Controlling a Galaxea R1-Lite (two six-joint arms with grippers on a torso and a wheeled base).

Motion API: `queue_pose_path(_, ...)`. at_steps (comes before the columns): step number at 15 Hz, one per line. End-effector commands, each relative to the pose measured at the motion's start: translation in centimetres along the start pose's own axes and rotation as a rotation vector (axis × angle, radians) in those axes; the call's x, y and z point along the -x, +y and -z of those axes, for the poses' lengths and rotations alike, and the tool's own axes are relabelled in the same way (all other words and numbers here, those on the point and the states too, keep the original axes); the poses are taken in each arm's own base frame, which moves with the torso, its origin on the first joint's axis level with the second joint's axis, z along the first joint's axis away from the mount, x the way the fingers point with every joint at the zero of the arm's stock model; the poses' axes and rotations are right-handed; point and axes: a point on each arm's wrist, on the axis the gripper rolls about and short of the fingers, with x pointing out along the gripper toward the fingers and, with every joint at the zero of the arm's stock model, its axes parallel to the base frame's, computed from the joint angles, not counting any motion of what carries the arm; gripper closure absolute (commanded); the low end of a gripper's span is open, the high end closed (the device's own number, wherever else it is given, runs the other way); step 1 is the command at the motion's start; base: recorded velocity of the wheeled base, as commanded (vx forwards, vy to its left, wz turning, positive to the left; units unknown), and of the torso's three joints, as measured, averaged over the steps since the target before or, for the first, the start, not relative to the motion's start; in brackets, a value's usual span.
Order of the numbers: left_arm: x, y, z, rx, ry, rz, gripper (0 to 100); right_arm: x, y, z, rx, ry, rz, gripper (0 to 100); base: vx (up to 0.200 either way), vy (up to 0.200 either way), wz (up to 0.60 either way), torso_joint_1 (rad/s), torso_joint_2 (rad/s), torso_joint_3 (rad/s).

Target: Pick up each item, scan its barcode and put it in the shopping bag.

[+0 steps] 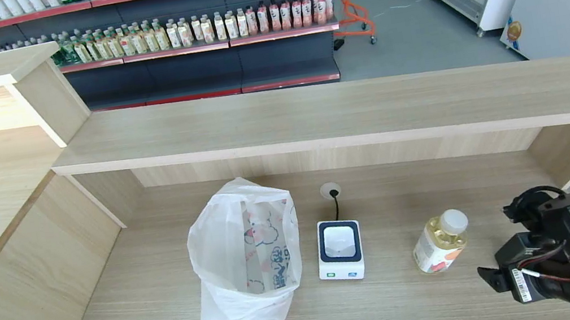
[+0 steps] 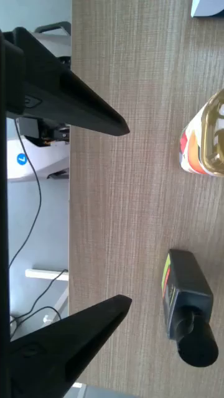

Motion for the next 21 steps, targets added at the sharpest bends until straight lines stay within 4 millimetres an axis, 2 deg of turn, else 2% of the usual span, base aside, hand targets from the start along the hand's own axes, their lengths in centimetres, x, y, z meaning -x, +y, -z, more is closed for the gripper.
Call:
queue_pose_path(1,0.0,0.0,0.0,0.000,0.000,0.000,0,-3.1,1.8,1.4,0.042,0.057,0.011,0,0.000,0.000,0.00,0.000,0.00,0.000)
queue_pose_path(6,0.0,0.0,0.0,0.000,0.000,0.000,0,-7.4,4.9,1.7,0.012,-0.072,-0.039,0,0.000,0.000,0.00,0.000,0.00,0.000)
queue_pose_path(10,0.0,0.0,0.0,0.000,-0.002,0.000,0,-8.6,6.2,1.6,0.022,-0.154,-0.065,0,0.000,0.000,0.00,0.000,0.00,0.000)
queue_pose_path(17,0.0,0.0,0.0,0.000,0.000,0.000,0,-10.2,7.8,-0.1,0.006,-0.259,-0.089,0,0.000,0.000,0.00,0.000,0.00,0.000)
queue_pose_path(21,0.0,0.0,0.0,0.000,0.000,0.000,0,-11.8,8.3,0.0,0.030,-0.289,-0.085,0,0.000,0.000,0.00,0.000,0.00,0.000)
